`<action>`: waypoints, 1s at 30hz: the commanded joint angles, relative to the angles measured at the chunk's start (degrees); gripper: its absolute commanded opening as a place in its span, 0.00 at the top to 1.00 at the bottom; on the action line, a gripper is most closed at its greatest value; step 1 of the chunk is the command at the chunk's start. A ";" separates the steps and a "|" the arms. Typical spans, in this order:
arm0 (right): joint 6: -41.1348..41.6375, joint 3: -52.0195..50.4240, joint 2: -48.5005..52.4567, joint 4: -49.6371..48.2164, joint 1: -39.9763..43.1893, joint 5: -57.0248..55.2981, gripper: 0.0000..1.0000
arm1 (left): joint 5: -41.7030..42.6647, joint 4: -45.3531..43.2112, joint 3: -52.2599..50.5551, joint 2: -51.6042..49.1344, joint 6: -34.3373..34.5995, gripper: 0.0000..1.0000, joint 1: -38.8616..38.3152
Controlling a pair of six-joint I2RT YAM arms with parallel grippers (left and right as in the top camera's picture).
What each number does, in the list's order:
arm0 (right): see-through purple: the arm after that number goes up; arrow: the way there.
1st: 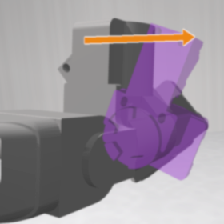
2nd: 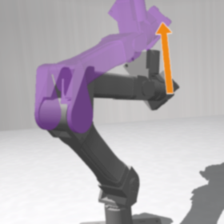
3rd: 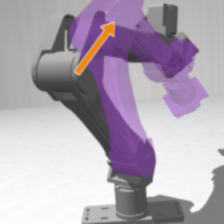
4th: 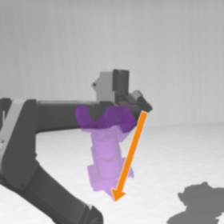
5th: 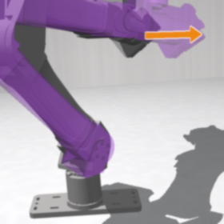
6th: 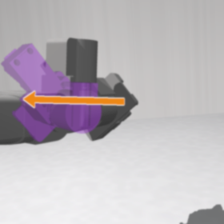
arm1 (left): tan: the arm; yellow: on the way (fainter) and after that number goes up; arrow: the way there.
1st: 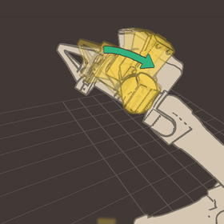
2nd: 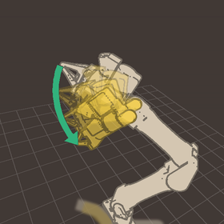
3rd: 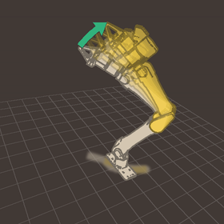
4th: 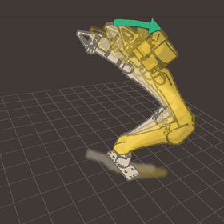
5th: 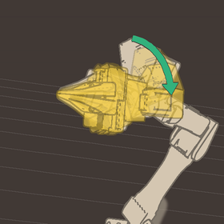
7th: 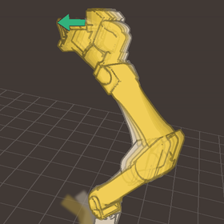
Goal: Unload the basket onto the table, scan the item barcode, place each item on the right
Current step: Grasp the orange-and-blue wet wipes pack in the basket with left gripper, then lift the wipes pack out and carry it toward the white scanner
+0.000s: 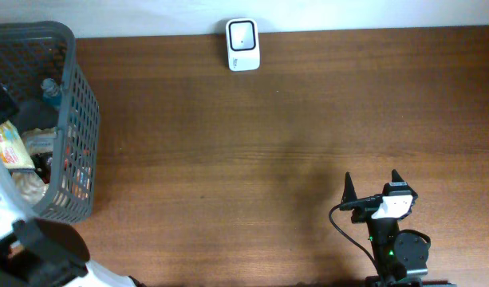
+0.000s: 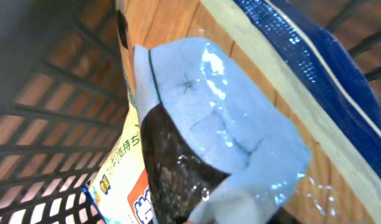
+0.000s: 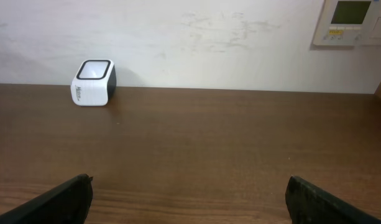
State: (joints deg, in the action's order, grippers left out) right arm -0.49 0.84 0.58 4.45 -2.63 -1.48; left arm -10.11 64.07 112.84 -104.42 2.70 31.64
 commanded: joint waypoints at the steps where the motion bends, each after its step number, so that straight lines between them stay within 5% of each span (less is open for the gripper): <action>1: -0.35 -0.52 -0.37 0.17 -0.35 -0.09 0.01 | 9.68 -0.66 1.25 6.38 0.55 1.00 0.02; 10: -0.35 -0.52 -0.37 0.17 -0.35 -0.09 0.01 | 46.69 -1.18 1.25 19.37 0.52 1.00 -1.20; 19: -0.33 -0.52 -0.37 0.17 -0.35 -0.09 0.01 | 47.28 -1.57 1.22 28.85 -1.25 1.00 -8.96; 27: -0.33 -0.52 -0.37 0.17 -0.35 -0.09 0.01 | 47.25 0.76 -0.35 27.23 -1.88 1.00 -27.67; 30: -0.33 -0.52 -0.37 0.17 -0.35 -0.09 0.01 | 46.95 0.68 -2.80 23.67 -8.41 1.00 -35.82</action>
State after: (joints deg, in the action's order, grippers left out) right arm -0.49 0.84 0.58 4.45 -2.63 -1.48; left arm 36.07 64.90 112.27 -77.32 1.06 1.91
